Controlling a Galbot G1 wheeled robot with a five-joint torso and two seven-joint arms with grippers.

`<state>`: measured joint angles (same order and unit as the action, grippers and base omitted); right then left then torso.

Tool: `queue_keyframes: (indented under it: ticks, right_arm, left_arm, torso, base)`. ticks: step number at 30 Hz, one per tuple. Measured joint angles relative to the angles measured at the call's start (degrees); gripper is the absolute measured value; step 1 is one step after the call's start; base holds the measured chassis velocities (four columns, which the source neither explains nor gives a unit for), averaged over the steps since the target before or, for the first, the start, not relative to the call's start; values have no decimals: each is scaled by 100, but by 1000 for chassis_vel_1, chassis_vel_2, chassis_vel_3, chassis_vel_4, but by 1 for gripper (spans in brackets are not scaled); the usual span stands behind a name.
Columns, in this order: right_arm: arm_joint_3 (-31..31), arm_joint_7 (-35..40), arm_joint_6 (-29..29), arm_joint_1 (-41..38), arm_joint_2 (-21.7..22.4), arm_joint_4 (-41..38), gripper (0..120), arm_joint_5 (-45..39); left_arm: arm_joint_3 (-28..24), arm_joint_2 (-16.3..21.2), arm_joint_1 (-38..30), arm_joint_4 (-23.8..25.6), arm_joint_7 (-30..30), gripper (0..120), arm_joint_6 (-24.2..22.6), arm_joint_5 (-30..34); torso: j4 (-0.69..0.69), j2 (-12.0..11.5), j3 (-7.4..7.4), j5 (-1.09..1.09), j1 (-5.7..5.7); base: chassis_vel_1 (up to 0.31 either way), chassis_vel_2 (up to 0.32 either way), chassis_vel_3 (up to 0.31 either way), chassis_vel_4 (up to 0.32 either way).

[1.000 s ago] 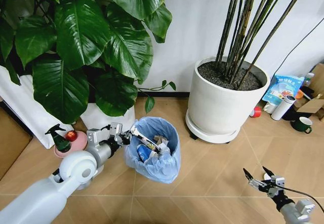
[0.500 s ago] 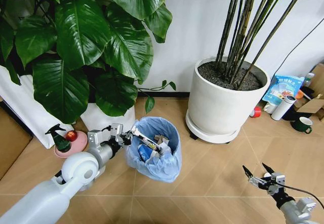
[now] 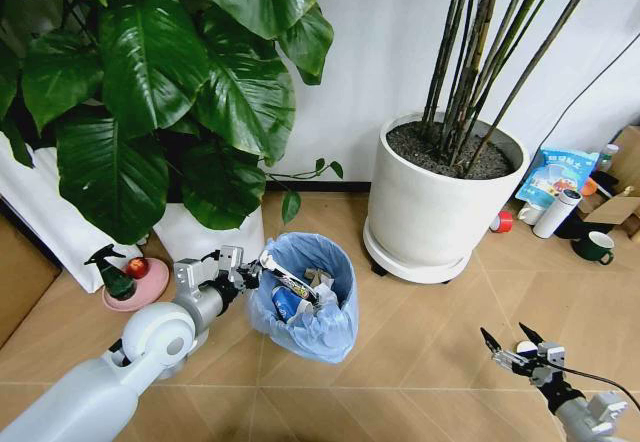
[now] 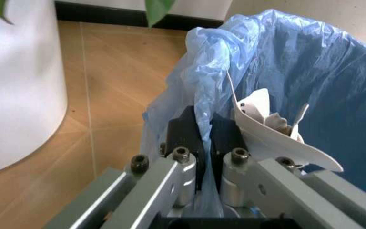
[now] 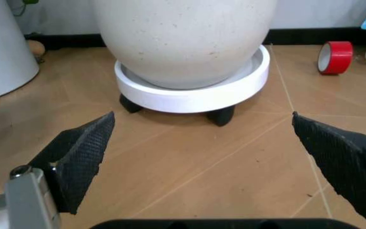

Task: Pick up the trash bin and place the garbage on the floor into it.

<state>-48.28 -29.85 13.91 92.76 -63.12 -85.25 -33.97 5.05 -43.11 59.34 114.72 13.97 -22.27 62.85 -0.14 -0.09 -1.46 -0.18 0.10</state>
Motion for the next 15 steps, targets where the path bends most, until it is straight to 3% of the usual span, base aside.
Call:
queue_keyframes:
  ticks: [15]
  right_arm:
    - [1,-4,-13,-3,0,-1,100,0]
  left_arm:
    - [-14,1,-3,4,3,0,0,0]
  torso:
    - [1,0,0,0,1]
  base:
    - [-35,-38,37,39]
